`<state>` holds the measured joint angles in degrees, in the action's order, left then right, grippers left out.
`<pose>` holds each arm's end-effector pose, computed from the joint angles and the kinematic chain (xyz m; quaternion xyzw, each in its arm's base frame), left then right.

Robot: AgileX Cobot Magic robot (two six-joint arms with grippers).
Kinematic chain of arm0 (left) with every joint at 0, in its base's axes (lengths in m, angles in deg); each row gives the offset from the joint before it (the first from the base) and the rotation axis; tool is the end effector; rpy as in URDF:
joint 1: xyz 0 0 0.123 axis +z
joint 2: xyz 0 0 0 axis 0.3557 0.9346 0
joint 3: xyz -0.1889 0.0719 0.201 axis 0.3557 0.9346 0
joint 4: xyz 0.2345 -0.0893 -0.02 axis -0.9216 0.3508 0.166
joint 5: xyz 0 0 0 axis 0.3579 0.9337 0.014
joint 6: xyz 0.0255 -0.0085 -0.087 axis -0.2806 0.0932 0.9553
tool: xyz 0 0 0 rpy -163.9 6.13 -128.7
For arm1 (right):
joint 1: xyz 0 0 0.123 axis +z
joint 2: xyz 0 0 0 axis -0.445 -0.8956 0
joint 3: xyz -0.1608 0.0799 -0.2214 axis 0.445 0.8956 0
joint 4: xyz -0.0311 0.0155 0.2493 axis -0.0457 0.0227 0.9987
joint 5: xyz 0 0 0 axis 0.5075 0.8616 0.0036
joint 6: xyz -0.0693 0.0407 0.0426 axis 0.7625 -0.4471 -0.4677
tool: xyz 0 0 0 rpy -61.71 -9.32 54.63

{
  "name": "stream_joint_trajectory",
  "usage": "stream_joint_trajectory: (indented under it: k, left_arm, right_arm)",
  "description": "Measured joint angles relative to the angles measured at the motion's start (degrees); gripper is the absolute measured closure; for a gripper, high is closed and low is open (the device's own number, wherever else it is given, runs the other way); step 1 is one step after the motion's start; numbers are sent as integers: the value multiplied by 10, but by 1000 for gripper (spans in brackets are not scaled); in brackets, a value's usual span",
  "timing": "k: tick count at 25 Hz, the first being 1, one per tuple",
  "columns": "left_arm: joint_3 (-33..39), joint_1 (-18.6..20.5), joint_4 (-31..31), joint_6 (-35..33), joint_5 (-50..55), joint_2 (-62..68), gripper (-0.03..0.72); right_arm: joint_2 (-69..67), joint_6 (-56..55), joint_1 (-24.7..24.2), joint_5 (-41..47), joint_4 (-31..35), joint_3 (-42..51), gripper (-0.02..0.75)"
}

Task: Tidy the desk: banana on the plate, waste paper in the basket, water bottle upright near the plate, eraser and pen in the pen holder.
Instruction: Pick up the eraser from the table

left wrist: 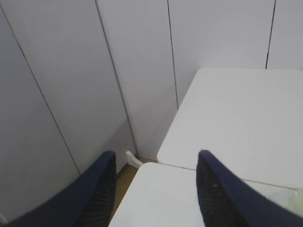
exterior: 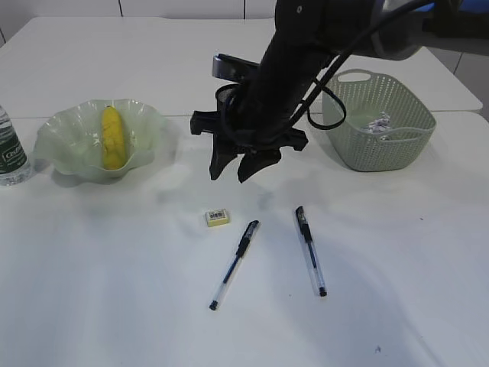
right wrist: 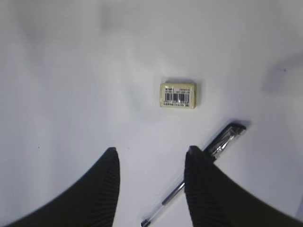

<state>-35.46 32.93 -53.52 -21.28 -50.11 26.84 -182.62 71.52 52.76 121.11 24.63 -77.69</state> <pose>0.2409 0.0688 0.3979 -0.1178 0.7486 0.1570 0.6333 0.4047 0.2319 0.2229 -0.0936 0.9717 0.2008 0.0818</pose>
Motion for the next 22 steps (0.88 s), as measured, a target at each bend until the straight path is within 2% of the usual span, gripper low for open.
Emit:
stream_joint_trajectory:
  k: [13,22]
  left_arm:
    - [0,0,19,0,-20,0,309]
    - [0,0,19,0,-21,0,309]
  right_arm:
    - [-29,21,9,-76,72,-1,414]
    - [-41,66,9,-75,24,-1,405]
